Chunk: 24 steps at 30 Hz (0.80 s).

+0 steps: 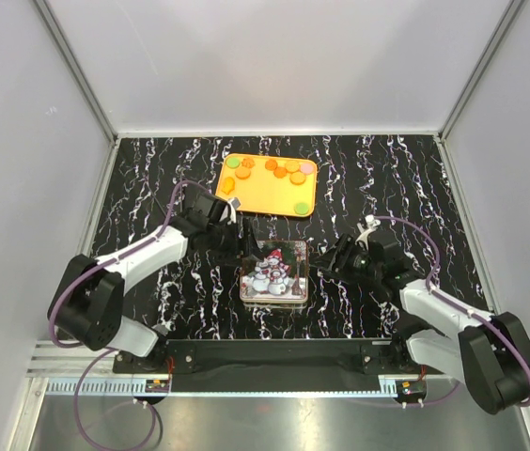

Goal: Pack the cookies

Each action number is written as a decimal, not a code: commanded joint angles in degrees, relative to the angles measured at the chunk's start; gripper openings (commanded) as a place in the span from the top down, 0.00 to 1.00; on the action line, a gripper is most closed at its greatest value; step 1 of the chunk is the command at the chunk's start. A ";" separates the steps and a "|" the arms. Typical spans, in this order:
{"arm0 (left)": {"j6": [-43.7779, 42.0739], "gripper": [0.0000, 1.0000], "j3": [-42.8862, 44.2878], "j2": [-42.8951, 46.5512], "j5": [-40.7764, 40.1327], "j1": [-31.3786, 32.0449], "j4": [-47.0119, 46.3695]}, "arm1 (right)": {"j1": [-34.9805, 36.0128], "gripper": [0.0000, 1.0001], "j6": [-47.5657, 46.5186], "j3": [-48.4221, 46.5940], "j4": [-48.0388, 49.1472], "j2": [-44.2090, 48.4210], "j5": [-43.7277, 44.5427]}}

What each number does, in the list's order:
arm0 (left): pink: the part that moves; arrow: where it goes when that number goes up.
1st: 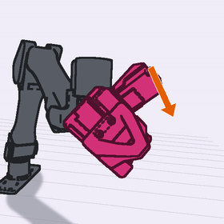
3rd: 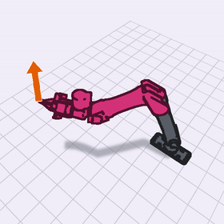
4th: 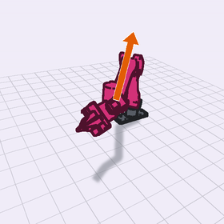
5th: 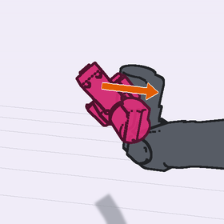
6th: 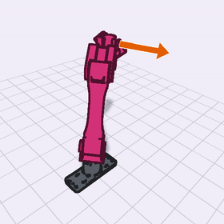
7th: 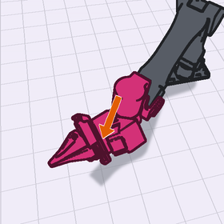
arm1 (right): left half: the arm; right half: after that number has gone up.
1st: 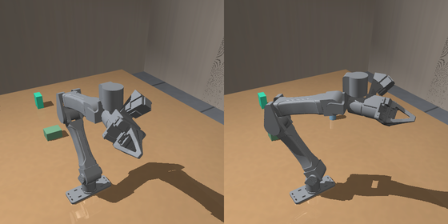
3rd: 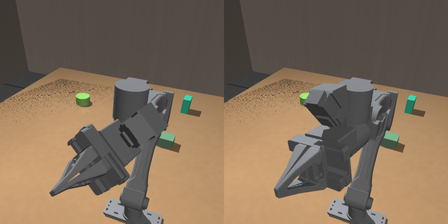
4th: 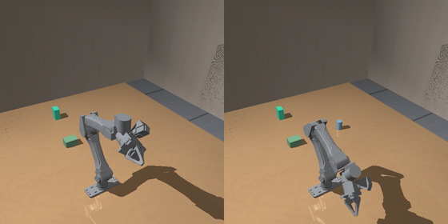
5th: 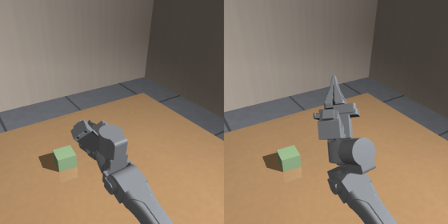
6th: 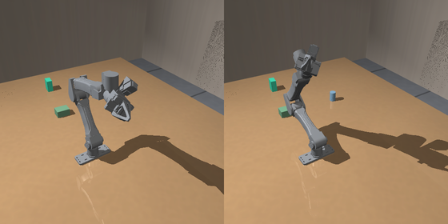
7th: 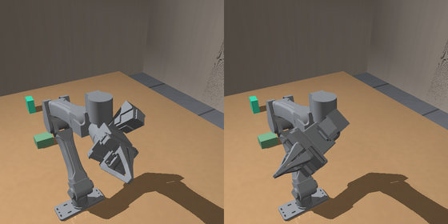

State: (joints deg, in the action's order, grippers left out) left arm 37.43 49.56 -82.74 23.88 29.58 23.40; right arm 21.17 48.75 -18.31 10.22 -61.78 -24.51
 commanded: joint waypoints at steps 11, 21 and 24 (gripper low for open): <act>-1.66 0.23 4.40 -2.08 -2.78 1.35 2.61 | 4.76 0.35 -1.82 -4.46 1.47 -3.61 4.12; -1.75 0.23 6.60 -2.87 -3.75 2.32 4.37 | 6.52 0.34 -1.91 -5.69 2.08 -5.89 4.83; -1.92 0.23 7.04 -3.04 -4.01 2.50 4.81 | 6.87 0.35 -1.73 -6.04 2.88 -7.12 4.91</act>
State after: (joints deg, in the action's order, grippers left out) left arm 36.45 53.98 -85.56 20.88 31.73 27.99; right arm 27.14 47.75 -21.87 10.74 -67.88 -21.39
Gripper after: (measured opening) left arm 0.775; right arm 0.655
